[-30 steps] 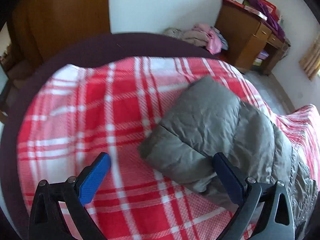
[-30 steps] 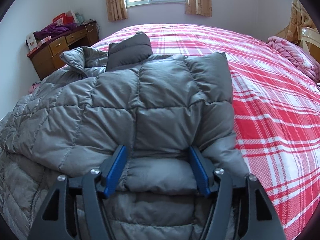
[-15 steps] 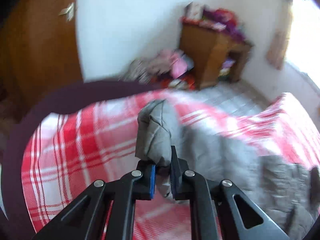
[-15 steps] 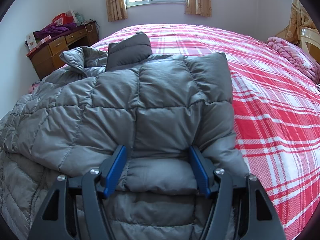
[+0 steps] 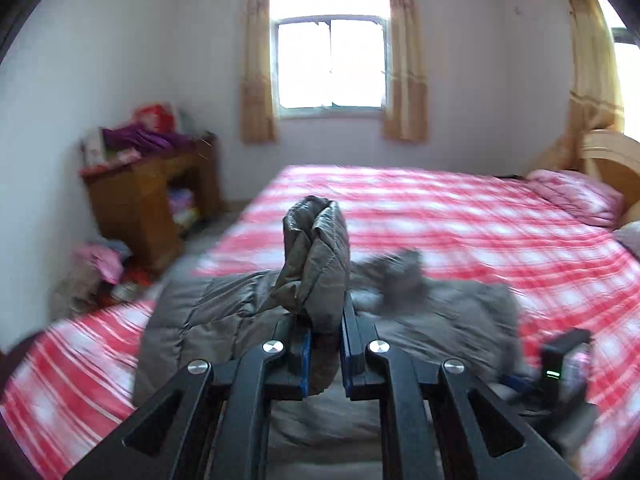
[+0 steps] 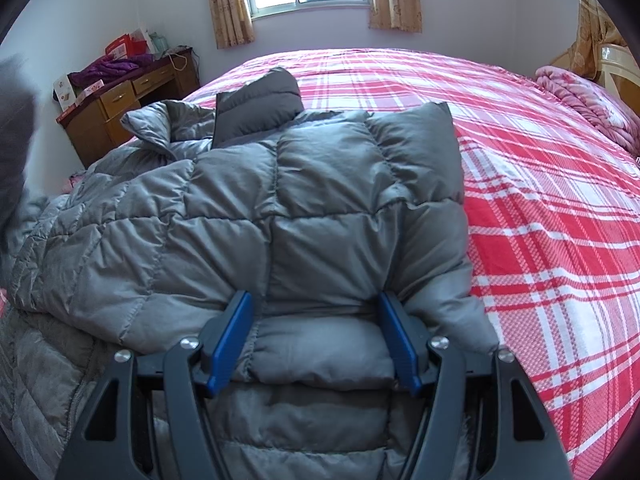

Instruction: Fold large clothes

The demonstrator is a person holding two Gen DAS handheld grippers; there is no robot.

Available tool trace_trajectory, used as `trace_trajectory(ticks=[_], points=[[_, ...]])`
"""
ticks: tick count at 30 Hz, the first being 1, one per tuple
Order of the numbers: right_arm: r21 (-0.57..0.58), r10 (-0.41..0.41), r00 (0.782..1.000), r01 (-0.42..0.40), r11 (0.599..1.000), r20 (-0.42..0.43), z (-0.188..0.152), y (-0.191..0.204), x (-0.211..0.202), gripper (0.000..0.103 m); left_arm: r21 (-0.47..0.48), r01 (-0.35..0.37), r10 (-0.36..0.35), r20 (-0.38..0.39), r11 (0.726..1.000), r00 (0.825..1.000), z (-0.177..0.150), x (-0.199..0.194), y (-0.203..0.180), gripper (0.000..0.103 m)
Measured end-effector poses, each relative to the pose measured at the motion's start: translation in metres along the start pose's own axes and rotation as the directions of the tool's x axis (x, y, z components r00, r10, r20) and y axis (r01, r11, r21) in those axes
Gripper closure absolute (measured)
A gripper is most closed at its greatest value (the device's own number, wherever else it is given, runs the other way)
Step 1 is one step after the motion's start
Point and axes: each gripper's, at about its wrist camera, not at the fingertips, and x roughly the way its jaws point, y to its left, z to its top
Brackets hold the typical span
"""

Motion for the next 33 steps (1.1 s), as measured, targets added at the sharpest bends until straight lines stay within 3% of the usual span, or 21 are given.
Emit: trace_trajectory(ticks=[2,4,6,9,13,15,16,18,20,22,24,26,28,33], points=[[0.001,0.002,1.000,-0.002,1.000,0.000,0.000,0.000,0.000,0.036,-0.041,0.027,-0.029,-0.047,0.999,0.998,-0.007,0.005,-0.009,0.092],[0.002,0.004,1.000,-0.004,1.000,0.000,0.000,0.000,0.000,0.036,-0.019,0.037,-0.039,-0.098,0.999,0.994,-0.017,0.015,-0.019,0.091],[0.005,0.010,1.000,-0.010,1.000,0.000,0.000,-0.001,0.000,0.035,-0.010,0.093,-0.093,-0.187,0.996,0.978,-0.030,0.029,-0.026,0.088],[0.012,0.018,1.000,-0.018,1.000,0.002,0.000,-0.002,-0.001,0.035,-0.067,0.170,-0.182,-0.315,0.983,0.931,-0.053,0.038,-0.020,0.083],[0.022,0.037,0.999,-0.037,0.999,0.002,0.000,-0.003,-0.001,0.033,-0.101,0.126,-0.156,-0.377,0.987,0.913,-0.075,0.027,0.001,0.067],[0.041,0.061,0.998,-0.061,0.997,0.002,0.001,-0.007,-0.002,0.033,-0.078,0.108,-0.129,-0.372,0.991,0.919,-0.086,0.009,0.016,0.051],[0.060,0.085,0.996,-0.085,0.995,0.001,0.002,-0.010,-0.004,0.033,-0.059,0.098,-0.112,-0.346,0.993,0.932,-0.092,-0.002,0.020,0.048],[0.110,0.134,0.991,-0.134,0.985,0.007,0.004,-0.018,-0.012,0.032,-0.032,0.088,-0.094,-0.290,0.996,0.953,-0.097,-0.020,0.029,0.031],[0.171,0.174,0.984,-0.179,0.969,0.045,0.006,-0.024,-0.029,0.032,-0.011,0.100,-0.099,-0.264,0.995,0.960,-0.100,-0.028,0.033,0.025],[0.226,0.262,0.962,-0.273,0.935,0.078,0.009,-0.022,-0.048,0.031,0.006,0.126,-0.119,-0.264,0.992,0.957,-0.103,-0.026,0.032,0.025],[0.243,0.366,0.924,-0.382,0.891,0.111,0.010,-0.013,-0.066,0.030,0.019,0.119,-0.109,-0.278,0.993,0.954,-0.105,-0.022,0.030,0.024],[0.248,0.462,0.879,-0.477,0.843,0.118,0.009,0.002,-0.081,0.012,0.018,0.115,-0.106,-0.279,0.993,0.954,-0.105,-0.022,0.030,0.024],[0.255,0.512,0.852,-0.521,0.815,0.106,0.005,0.017,-0.089,0.006,0.036,0.125,-0.111,-0.267,0.992,0.957,-0.105,-0.027,0.030,0.024],[0.292,0.603,0.798,-0.576,0.763,-0.003,-0.005,0.057,-0.075,0.006,0.188,0.063,-0.013,-0.255,0.980,0.967,-0.126,-0.055,0.036,0.024]])
